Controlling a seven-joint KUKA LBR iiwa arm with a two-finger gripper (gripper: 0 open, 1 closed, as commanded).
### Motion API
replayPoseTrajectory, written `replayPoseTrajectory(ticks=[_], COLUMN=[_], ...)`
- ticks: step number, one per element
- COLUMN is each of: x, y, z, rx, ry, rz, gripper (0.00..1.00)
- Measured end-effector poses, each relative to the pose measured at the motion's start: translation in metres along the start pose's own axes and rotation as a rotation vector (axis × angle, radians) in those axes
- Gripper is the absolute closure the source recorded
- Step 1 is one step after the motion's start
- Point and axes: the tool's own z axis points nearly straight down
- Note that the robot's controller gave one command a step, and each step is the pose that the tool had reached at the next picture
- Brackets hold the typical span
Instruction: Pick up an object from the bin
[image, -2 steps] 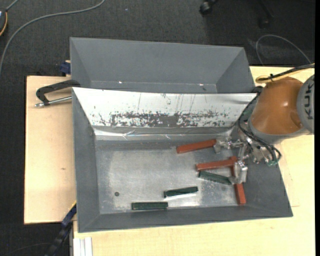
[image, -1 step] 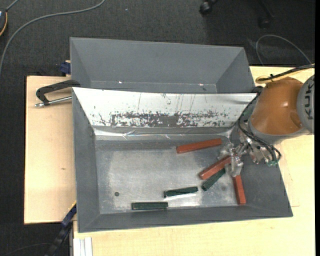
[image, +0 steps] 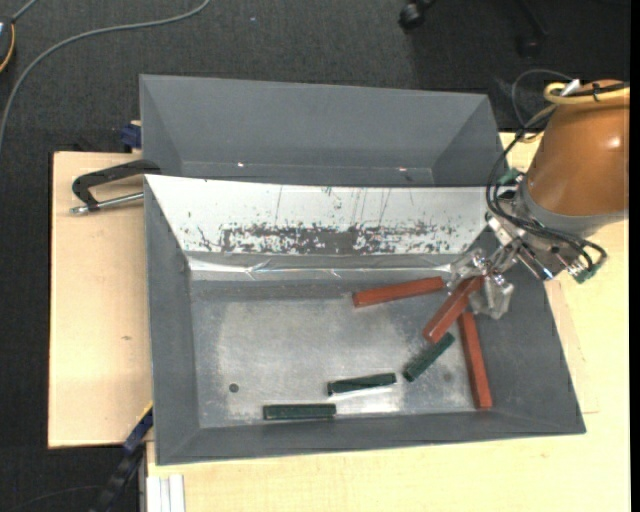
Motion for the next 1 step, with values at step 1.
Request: replayPoseTrajectory(ticks=[1], x=[-0.0006], y=[0.0177], z=[-0.0449], rx=[-0.001], ry=[0.000], rz=[-0.039], gripper=[1.00])
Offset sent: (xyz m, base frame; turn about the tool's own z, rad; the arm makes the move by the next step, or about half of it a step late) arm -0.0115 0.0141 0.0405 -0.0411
